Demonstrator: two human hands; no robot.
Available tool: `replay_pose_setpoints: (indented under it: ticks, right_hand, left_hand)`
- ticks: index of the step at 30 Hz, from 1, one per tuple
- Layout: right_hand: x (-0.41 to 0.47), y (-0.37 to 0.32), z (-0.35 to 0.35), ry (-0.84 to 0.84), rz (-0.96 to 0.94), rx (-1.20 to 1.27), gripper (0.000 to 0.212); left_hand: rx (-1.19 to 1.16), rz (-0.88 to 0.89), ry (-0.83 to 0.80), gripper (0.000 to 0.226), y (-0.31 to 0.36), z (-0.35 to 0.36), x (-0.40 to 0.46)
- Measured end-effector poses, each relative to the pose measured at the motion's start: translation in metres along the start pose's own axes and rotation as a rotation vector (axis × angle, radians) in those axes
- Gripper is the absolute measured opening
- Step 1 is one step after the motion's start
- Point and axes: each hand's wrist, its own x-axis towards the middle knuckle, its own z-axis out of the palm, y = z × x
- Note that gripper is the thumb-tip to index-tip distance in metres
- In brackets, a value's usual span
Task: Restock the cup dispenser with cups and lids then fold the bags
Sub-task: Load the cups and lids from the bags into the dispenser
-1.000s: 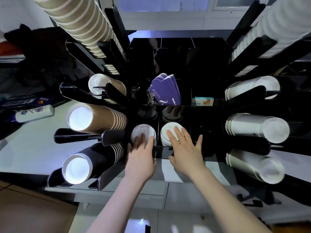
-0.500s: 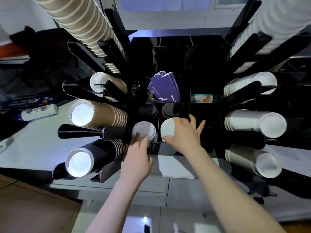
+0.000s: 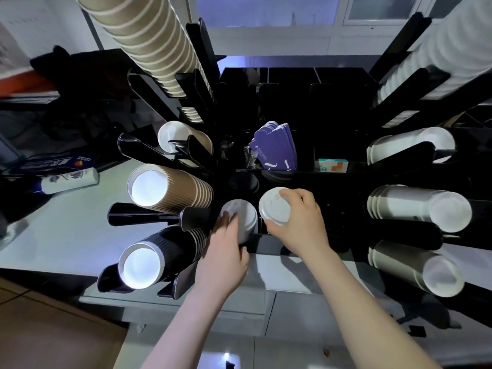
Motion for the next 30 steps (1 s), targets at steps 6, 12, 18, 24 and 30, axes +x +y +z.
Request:
replay_pose_setpoints:
  ticks: [6,12,18,24,30]
  right_hand:
    - [0.007,-0.028,0.012,-0.018,-0.212,0.075,0.069]
    - [0.022,-0.044,0.045,-0.197,-0.315,-0.262,0.067]
    - [0.02,-0.039,0.06,-0.287,-0.35,-0.472,0.056]
    - [0.007,-0.014,0.036,-0.167,-0.323,-0.23,0.052]
    - [-0.02,0.025,0.02,-0.12,-0.133,-0.393,0.042]
  left_hand:
    - [-0.042,-0.047,0.0,0.08,-0.001,0.0,-0.001]
    - [-0.034,-0.031,0.02,0.082,-0.004,0.001,0.0]
    - [-0.013,0.022,0.017,0.077,-0.009,0.006,0.003]
    - [0.168,0.09,-0.058,0.071,-0.01,0.014,0.024]
    - [0.415,0.024,-0.171,0.076,-0.011,0.028,0.025]
